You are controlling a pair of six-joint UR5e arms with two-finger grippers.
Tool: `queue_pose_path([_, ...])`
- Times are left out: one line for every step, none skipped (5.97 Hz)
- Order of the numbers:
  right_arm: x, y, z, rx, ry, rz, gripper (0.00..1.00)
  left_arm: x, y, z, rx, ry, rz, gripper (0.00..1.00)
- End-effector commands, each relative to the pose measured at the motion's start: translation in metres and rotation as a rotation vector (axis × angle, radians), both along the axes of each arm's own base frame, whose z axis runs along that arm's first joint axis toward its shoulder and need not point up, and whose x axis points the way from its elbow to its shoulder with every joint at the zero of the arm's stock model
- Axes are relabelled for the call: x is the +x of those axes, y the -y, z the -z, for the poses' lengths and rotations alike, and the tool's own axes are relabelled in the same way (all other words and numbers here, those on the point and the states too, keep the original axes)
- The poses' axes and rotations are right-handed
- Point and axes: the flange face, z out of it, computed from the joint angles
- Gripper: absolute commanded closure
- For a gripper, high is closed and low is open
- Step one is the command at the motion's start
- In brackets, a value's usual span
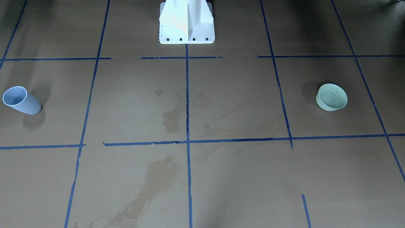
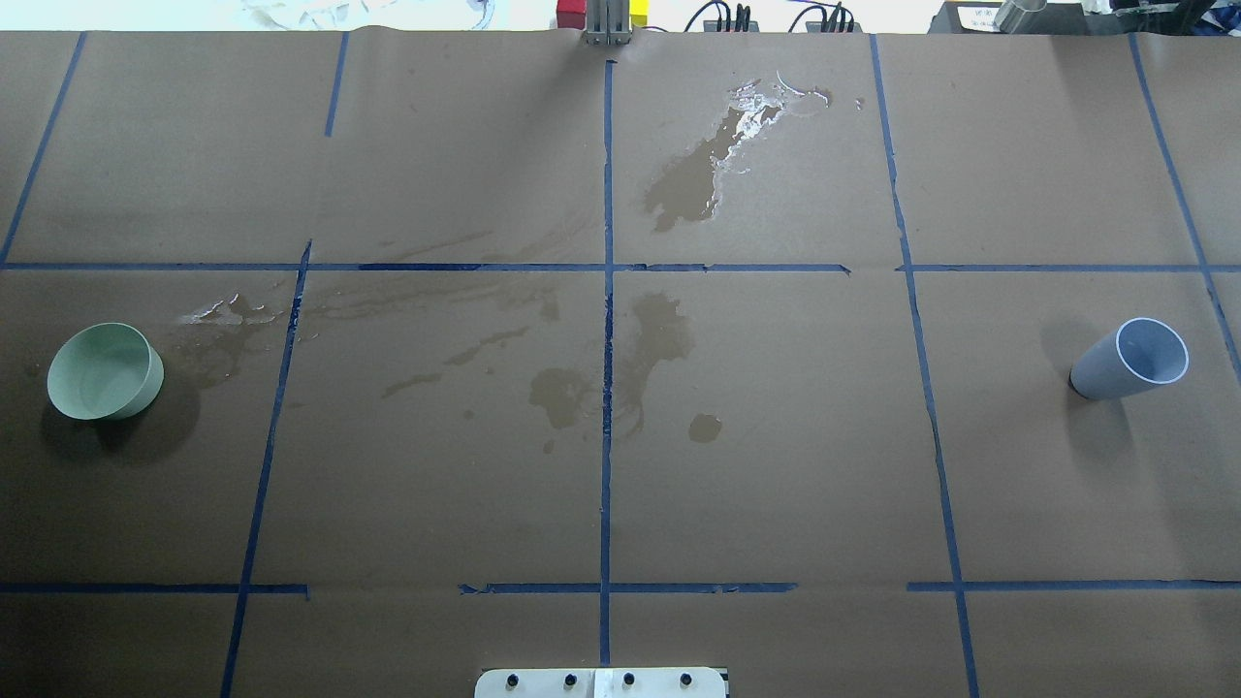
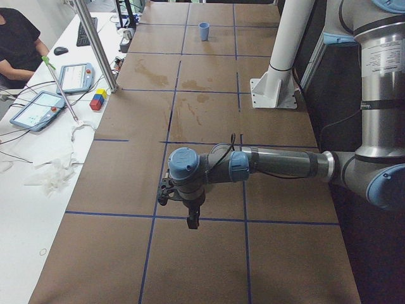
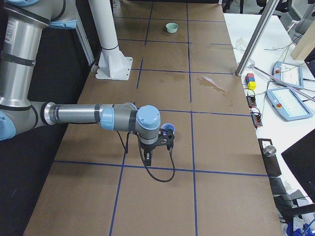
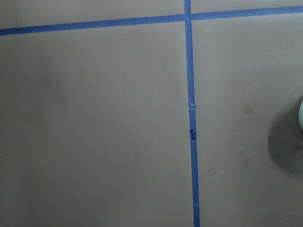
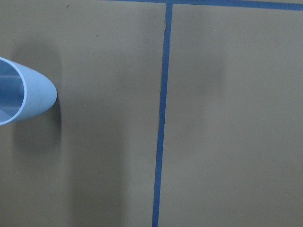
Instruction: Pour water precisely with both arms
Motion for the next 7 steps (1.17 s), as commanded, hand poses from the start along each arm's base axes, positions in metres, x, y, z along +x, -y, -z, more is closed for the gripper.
queue_pose_path([0.0,0.0,0.0,-0.001,0.001,0.001,0.0,0.0,0.001,-0.003,0.028,0.007,-0.009,0.0])
queue_pose_path([0.0,0.0,0.0,0.001,0.001,0.001,0.0,0.0,-0.003,-0.007,0.026,0.006,-0.011,0.0])
queue_pose_path([0.0,0.0,0.0,-0.001,0.001,0.001,0.0,0.0,-0.003,-0.006,0.026,0.007,-0.009,0.0])
queue_pose_path([0.0,0.0,0.0,0.001,0.001,0.001,0.0,0.0,-0.003,-0.002,0.033,0.007,-0.009,0.0])
queue_pose_path([0.0,0.0,0.0,0.0,0.001,-0.002,0.0,0.0,-0.002,0.002,0.043,0.007,-0.009,0.0])
queue_pose_path([0.0,0.0,0.0,0.001,0.001,0.001,0.0,0.0,-0.002,0.0,0.037,0.004,-0.009,0.0])
queue_pose_path([0.0,0.0,0.001,0.001,0.001,0.0,0.0,0.0,-0.002,0.006,0.057,-0.005,-0.006,0.0])
